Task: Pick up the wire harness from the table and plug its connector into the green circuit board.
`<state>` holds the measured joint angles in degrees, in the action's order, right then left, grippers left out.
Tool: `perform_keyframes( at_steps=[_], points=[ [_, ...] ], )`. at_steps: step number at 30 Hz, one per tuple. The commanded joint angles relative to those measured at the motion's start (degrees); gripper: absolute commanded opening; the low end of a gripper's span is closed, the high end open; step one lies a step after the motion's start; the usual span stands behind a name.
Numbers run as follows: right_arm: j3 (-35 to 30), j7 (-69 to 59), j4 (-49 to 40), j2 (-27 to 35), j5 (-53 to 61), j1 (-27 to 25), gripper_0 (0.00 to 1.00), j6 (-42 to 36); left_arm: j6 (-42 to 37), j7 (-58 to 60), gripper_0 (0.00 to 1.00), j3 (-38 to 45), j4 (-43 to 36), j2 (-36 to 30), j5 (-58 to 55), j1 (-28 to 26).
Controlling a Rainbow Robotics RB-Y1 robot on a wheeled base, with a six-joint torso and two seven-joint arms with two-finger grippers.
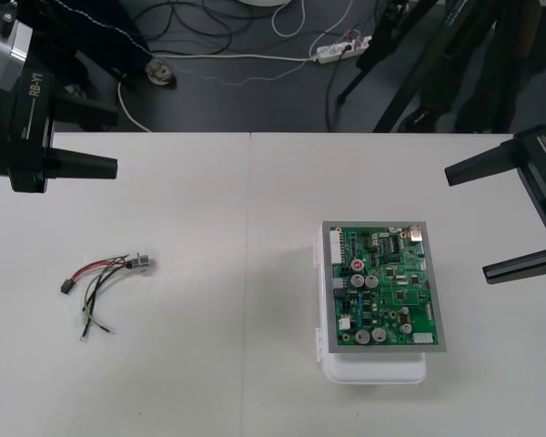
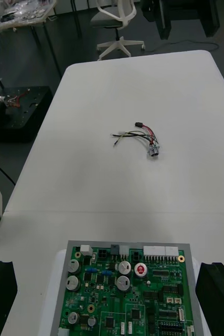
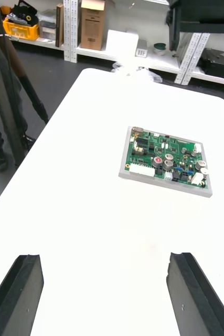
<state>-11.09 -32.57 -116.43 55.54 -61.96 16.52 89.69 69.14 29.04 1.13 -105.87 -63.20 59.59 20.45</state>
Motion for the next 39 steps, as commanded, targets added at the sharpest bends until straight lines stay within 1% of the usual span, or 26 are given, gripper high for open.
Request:
perform_keyframes(
  at_steps=[1,6,12,16,20,25,29,33,39],
  points=[
    [-0.16,1.64,2.26,-2.81,4.48,-2.28,1.0,-0.22,1.35,-3.73,0.69,0.1,0.31,-0.52,0.35,0.12],
    [-1.48,1.81,3.67,-4.74,5.53,-2.28,1.0,-0.22,1.26,-4.87,0.69,0.1,0.31,-2.1,1.14,0.12],
    [-6.49,1.64,4.02,-5.62,7.73,-4.13,1.0,-0.39,1.35,-12.43,0.7,0.02,0.22,-4.83,7.47,0.03],
    [-9.74,1.72,6.31,-5.62,12.83,-7.47,1.0,-0.22,1.35,-19.29,0.7,-0.51,0.22,-6.67,11.25,-0.68],
    [-12.2,1.99,7.63,-5.53,15.29,-10.72,1.0,0.14,1.09,-25.35,0.7,-4.03,0.22,-9.75,12.57,-0.68],
    [-15.46,2.51,7.54,-5.53,17.31,-14.5,1.0,0.14,-1.37,-35.11,0.7,-9.13,-0.04,-13.79,14.24,-0.68],
    [-16.42,3.48,7.54,-5.62,18.72,-16.17,1.0,0.31,-3.57,-42.32,0.7,-11.32,-1.89,-16.43,17.4,-0.68],
    [-15.81,9.46,7.36,-5.62,19.68,-16.26,1.0,0.31,-7.79,-49.61,0.7,-14.14,-5.14,-19.15,21.89,-0.68],
    [-15.63,16.14,7.36,-6.59,21.18,-16.43,1.0,0.31,-17.37,-59.89,0.7,-20.38,-10.32,-23.2,28.3,-0.59]
  ],
)
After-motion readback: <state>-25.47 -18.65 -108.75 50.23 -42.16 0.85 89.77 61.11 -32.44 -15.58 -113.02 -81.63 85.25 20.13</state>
